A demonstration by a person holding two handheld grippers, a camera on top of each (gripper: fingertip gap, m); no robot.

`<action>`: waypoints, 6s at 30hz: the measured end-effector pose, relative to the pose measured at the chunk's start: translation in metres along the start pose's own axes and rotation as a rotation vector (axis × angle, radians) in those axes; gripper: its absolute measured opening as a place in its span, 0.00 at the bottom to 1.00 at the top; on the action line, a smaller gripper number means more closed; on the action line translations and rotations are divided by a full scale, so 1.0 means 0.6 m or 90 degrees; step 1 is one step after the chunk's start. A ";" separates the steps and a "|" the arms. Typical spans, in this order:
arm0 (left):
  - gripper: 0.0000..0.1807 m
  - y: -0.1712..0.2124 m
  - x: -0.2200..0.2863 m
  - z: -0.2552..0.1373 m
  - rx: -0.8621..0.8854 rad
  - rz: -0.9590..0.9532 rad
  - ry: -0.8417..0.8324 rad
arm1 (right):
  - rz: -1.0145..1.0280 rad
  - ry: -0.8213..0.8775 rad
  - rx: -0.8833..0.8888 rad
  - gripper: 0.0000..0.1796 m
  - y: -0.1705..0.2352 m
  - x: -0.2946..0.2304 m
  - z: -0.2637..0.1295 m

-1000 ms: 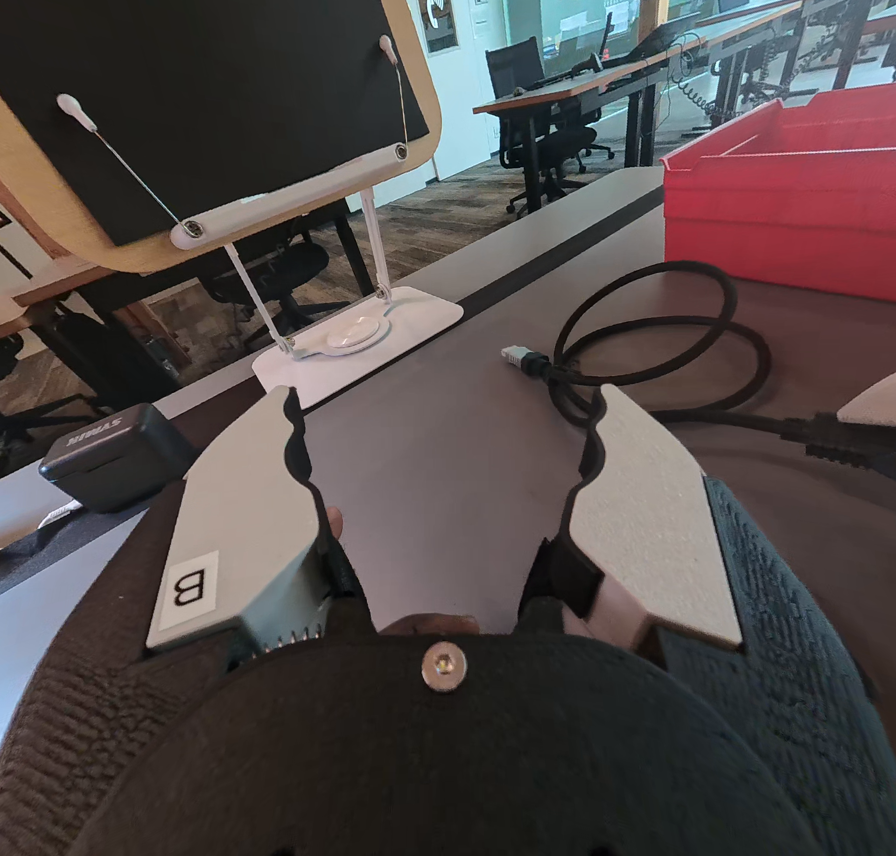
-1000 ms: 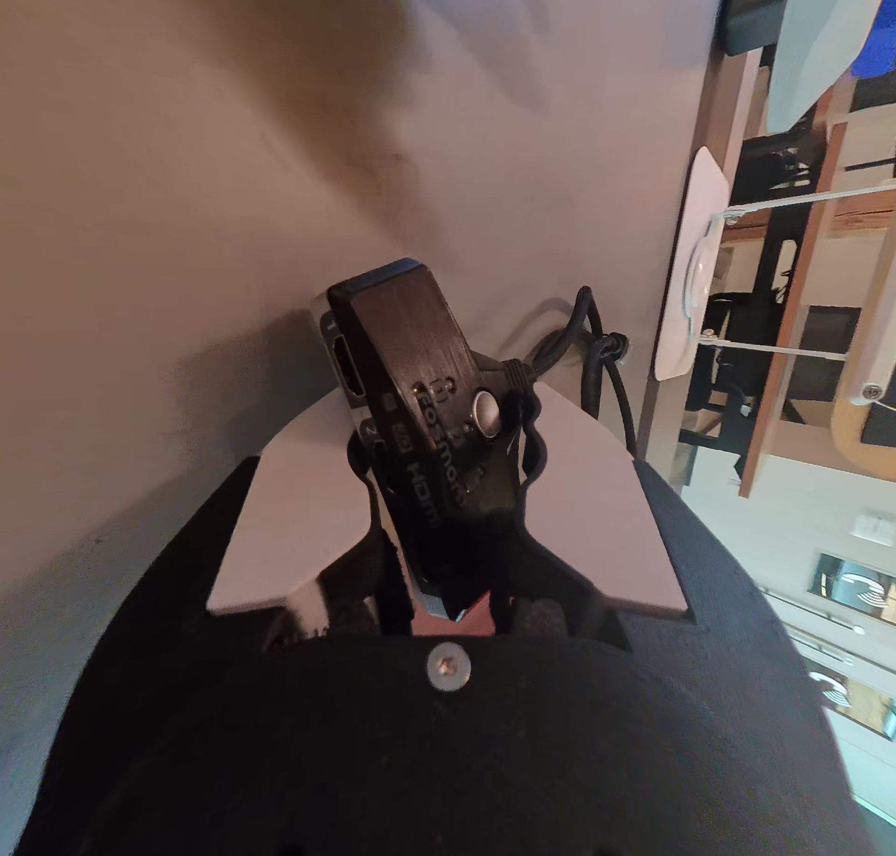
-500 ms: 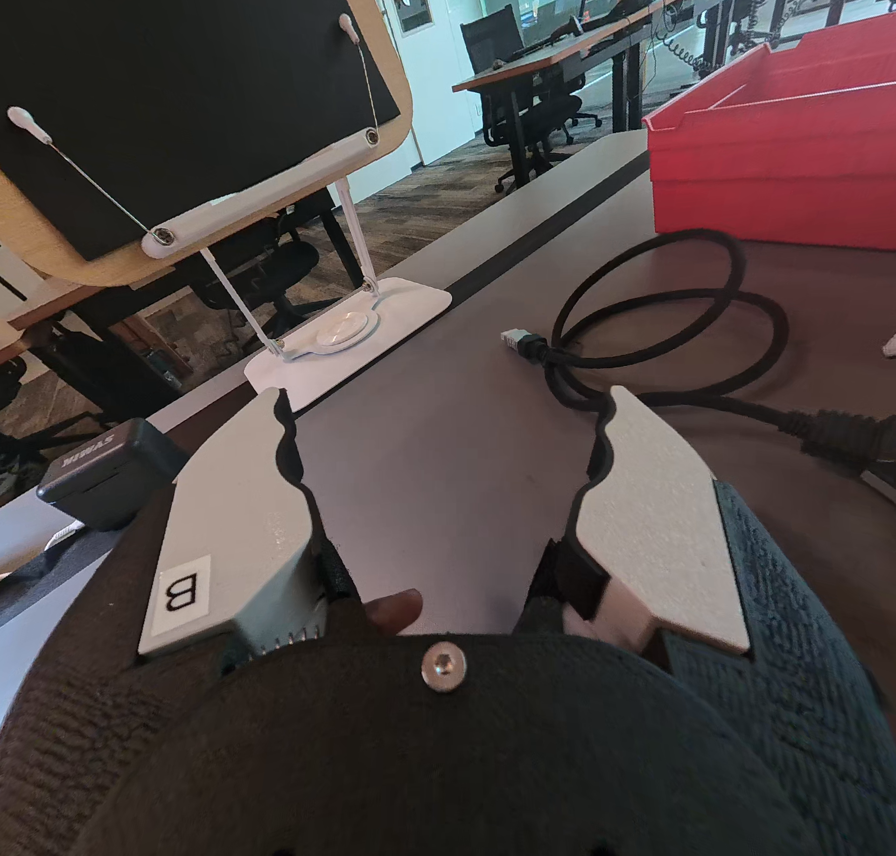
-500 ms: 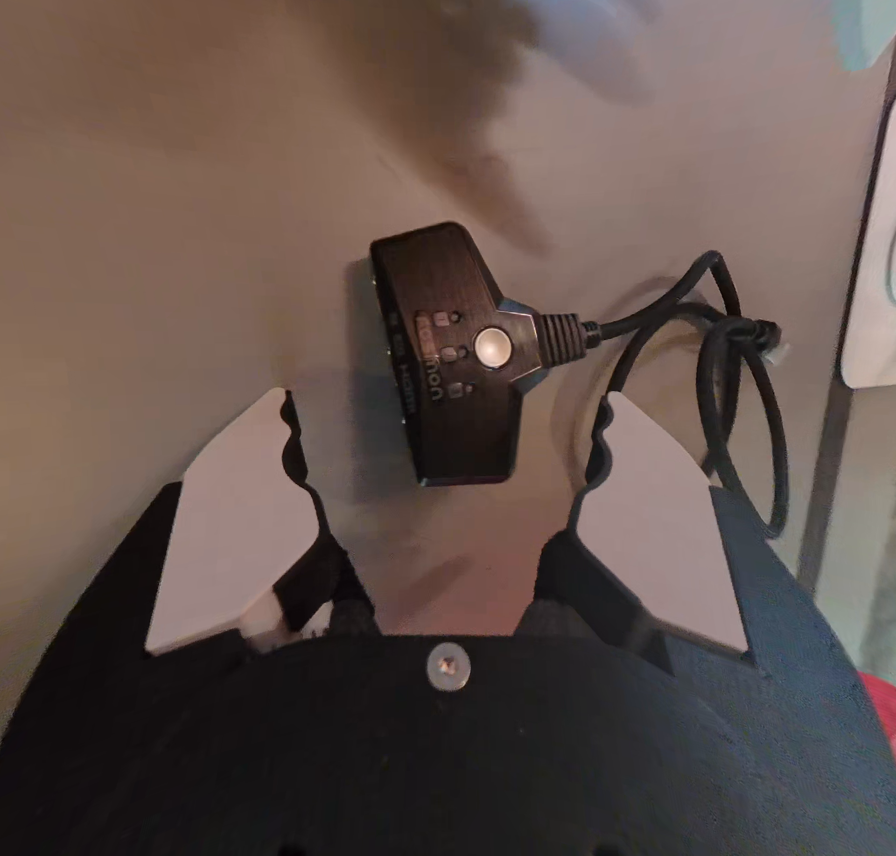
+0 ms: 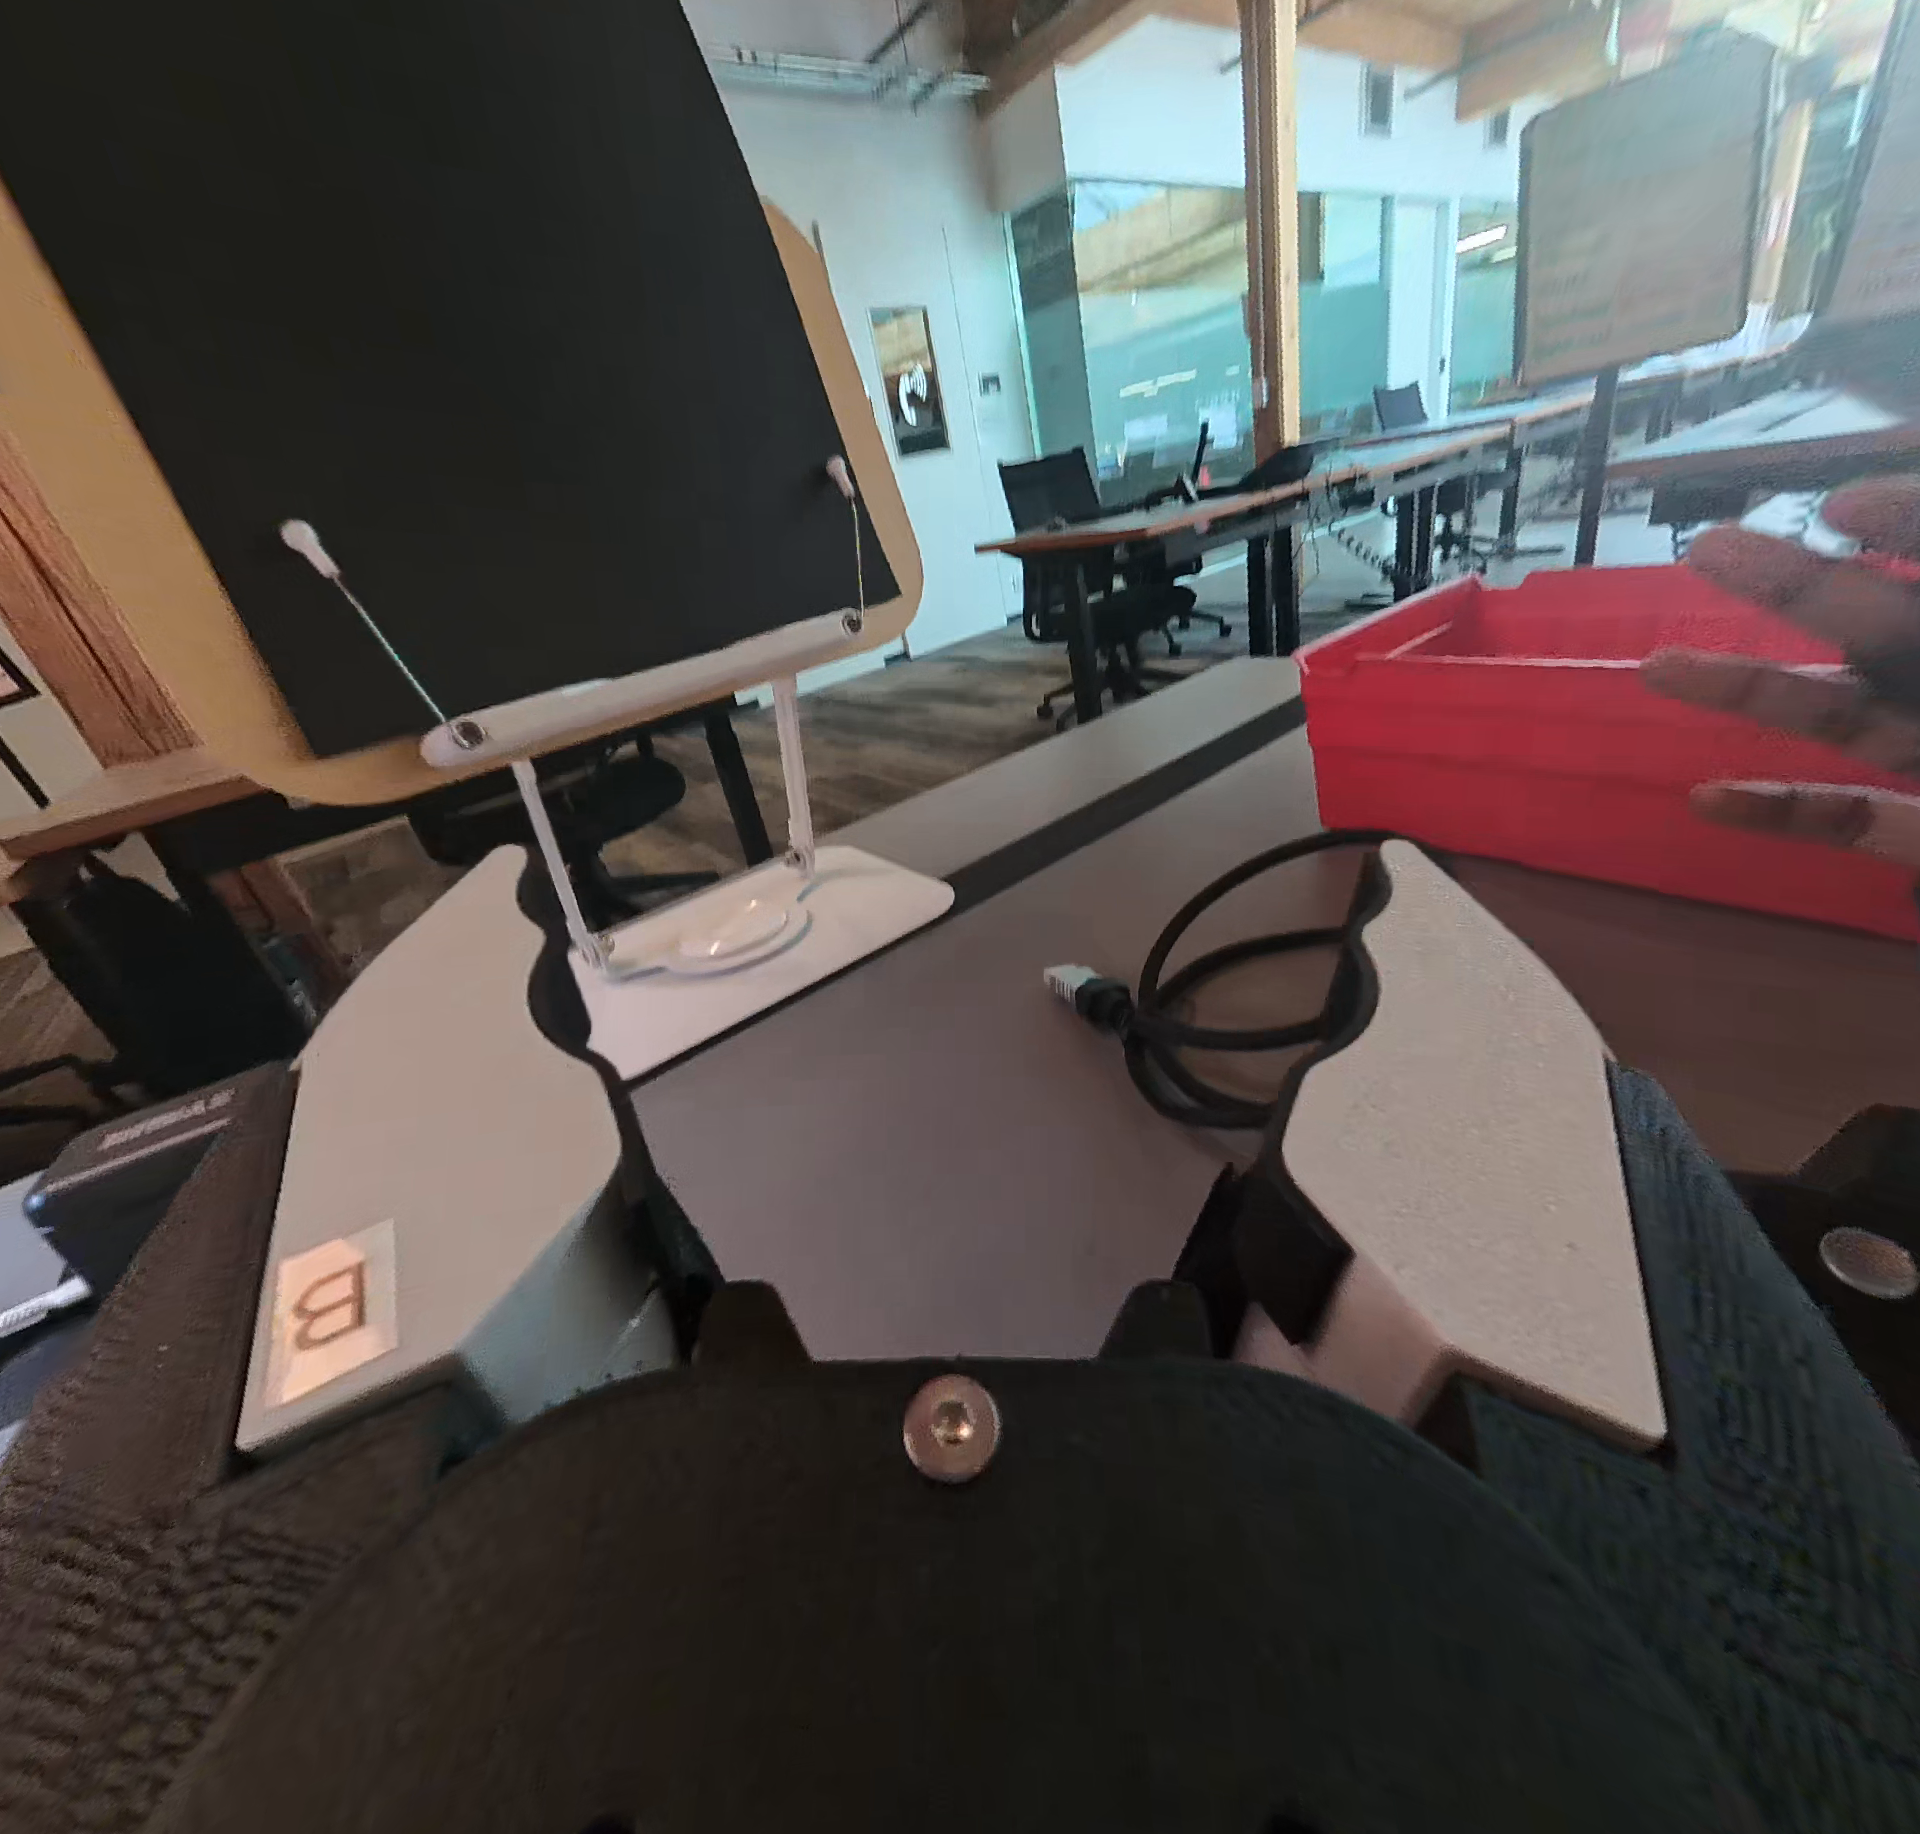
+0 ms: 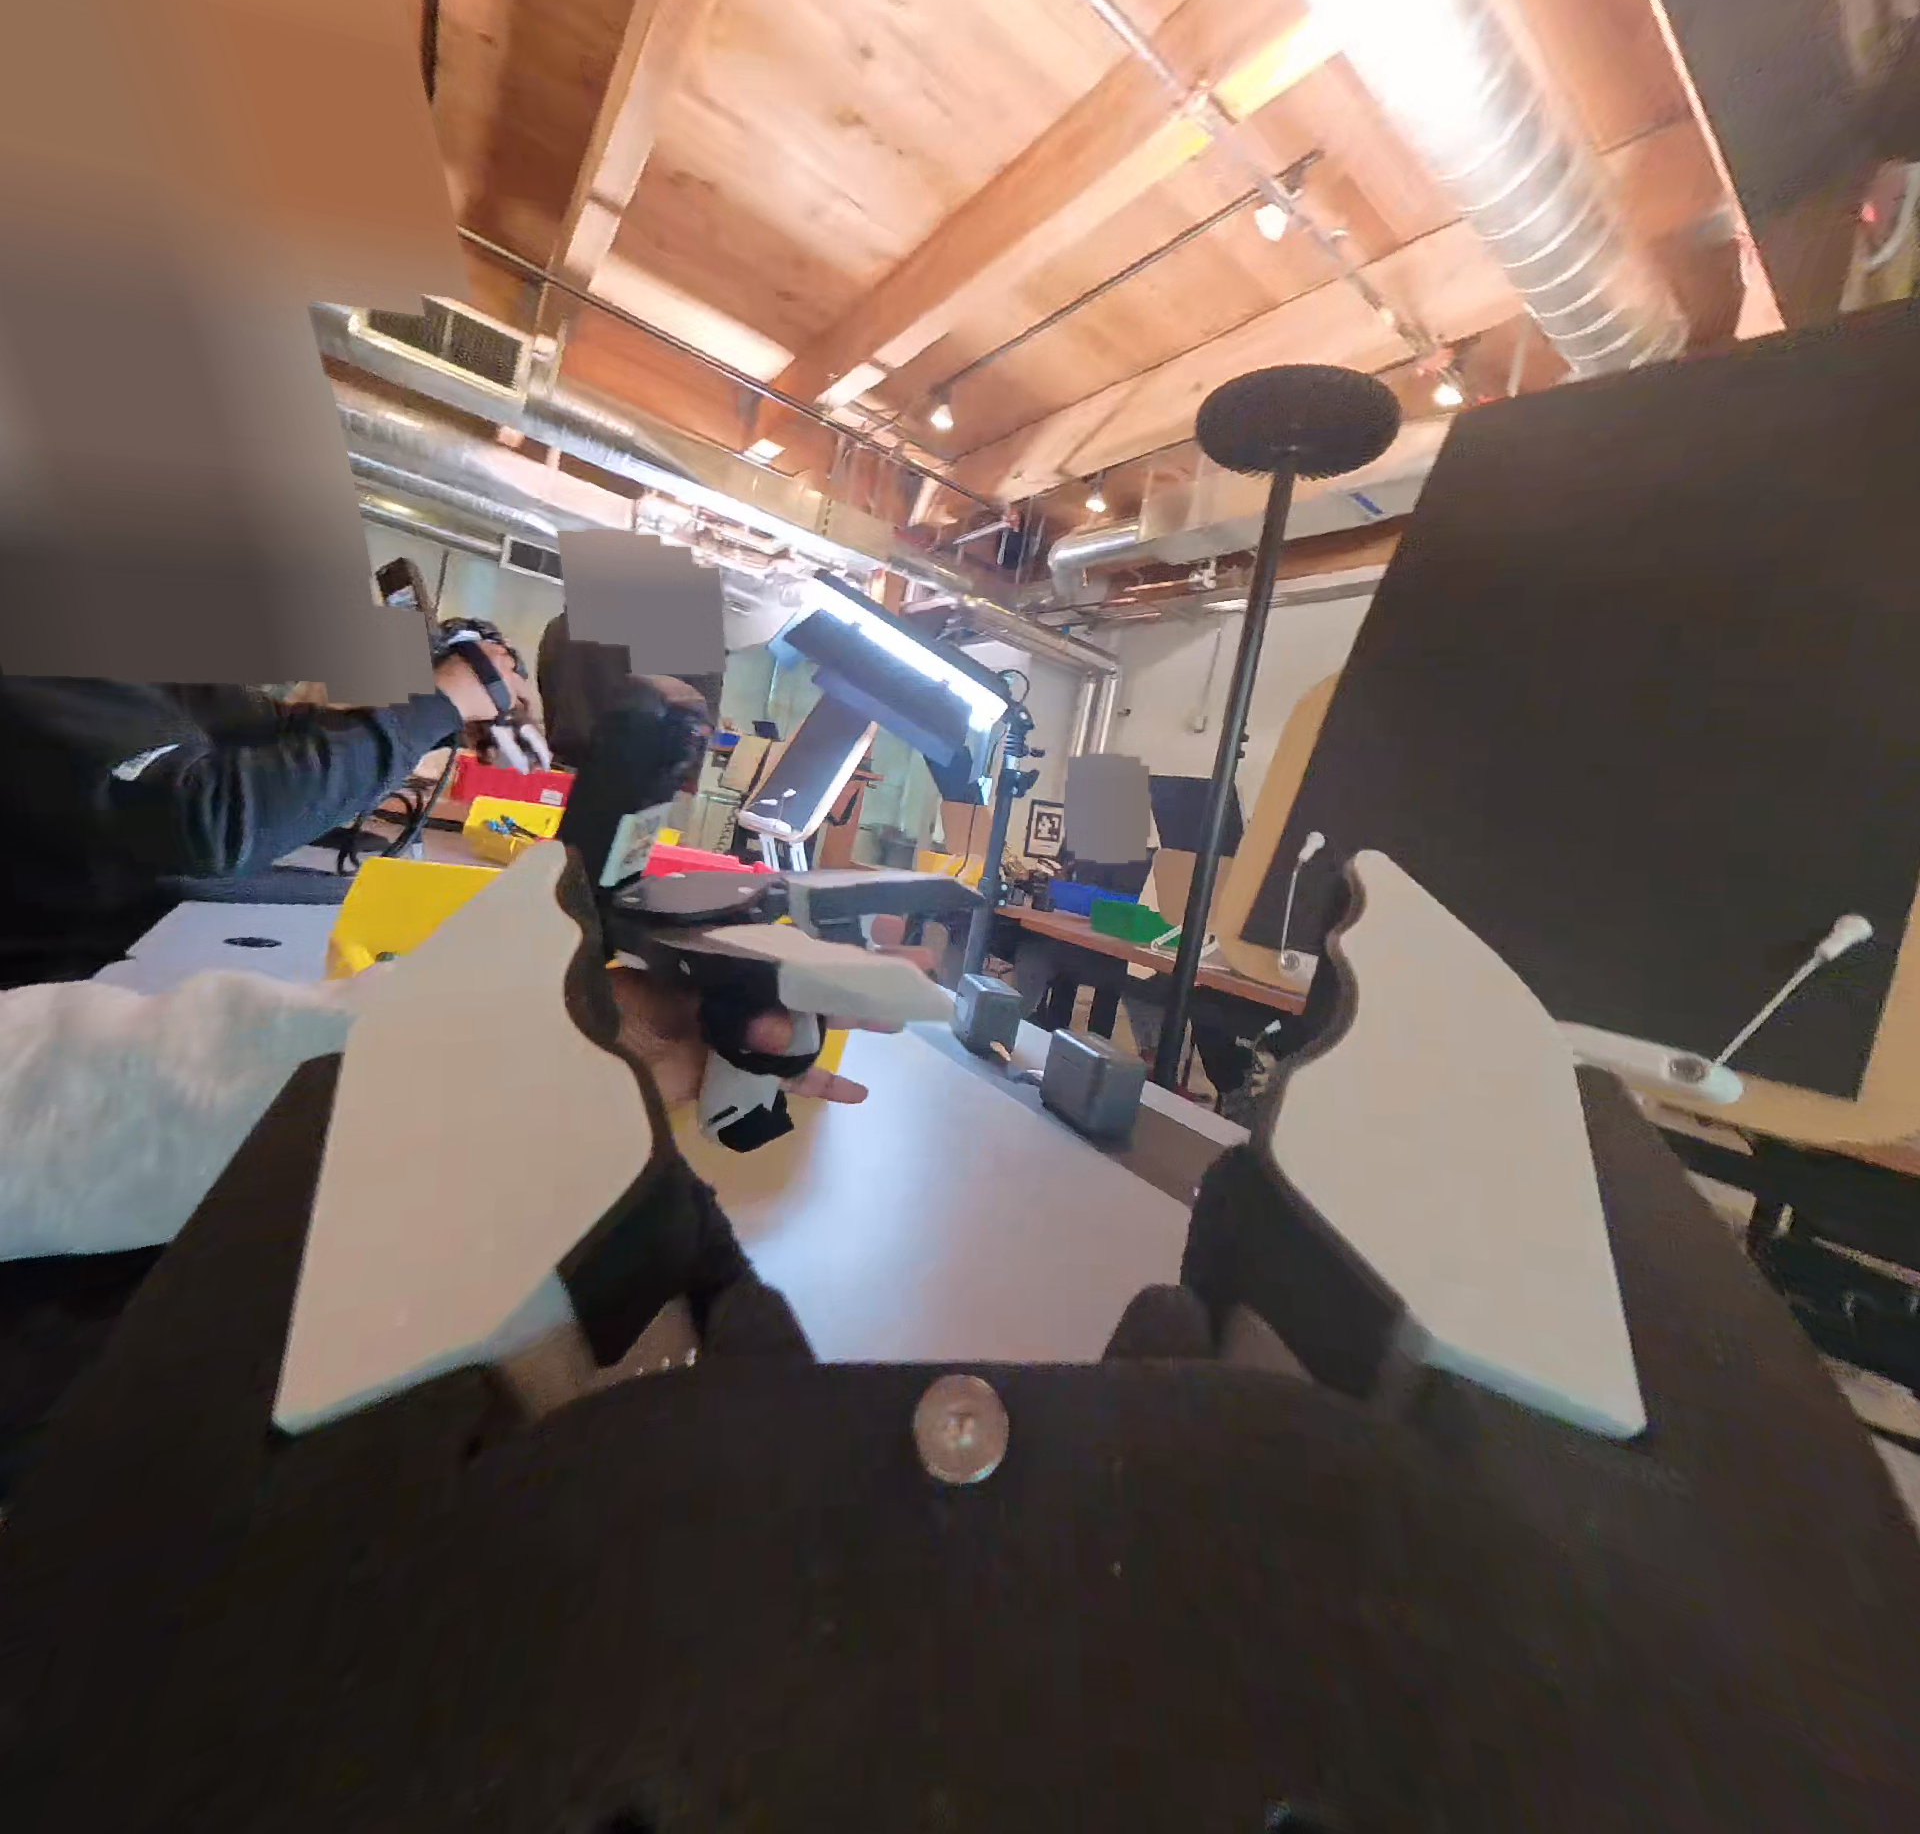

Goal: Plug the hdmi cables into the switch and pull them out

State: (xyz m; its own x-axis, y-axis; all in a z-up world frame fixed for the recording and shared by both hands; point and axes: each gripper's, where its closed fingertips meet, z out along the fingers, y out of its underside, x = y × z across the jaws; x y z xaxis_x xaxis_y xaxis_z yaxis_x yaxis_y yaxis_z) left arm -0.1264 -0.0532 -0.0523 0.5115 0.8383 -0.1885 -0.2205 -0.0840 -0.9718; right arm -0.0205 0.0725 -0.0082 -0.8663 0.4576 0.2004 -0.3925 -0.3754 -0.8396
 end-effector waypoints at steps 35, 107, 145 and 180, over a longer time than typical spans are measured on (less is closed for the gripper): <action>0.14 0.143 -0.354 -0.453 -0.580 0.445 -0.205 | -0.075 -0.016 -0.051 0.65 0.027 -0.014 0.003; 0.06 -0.114 0.204 -0.114 0.158 0.176 0.299 | -0.159 -0.219 -0.146 0.21 0.027 -0.098 -0.009; 0.06 0.008 0.305 -0.110 -0.081 0.226 0.471 | -0.187 -0.324 -0.371 0.06 0.083 -0.128 -0.041; 0.04 -0.113 0.214 -0.082 0.225 0.136 0.197 | 0.633 -0.013 -0.132 0.10 0.029 -0.019 0.052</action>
State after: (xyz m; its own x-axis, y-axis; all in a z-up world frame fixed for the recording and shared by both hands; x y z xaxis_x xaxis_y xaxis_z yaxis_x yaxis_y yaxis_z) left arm -0.0046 0.0338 -0.0174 0.6344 0.6189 -0.4632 -0.5872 -0.0039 -0.8094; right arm -0.0268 0.0355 -0.0092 -0.7765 -0.0005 -0.6301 0.5688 -0.4307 -0.7007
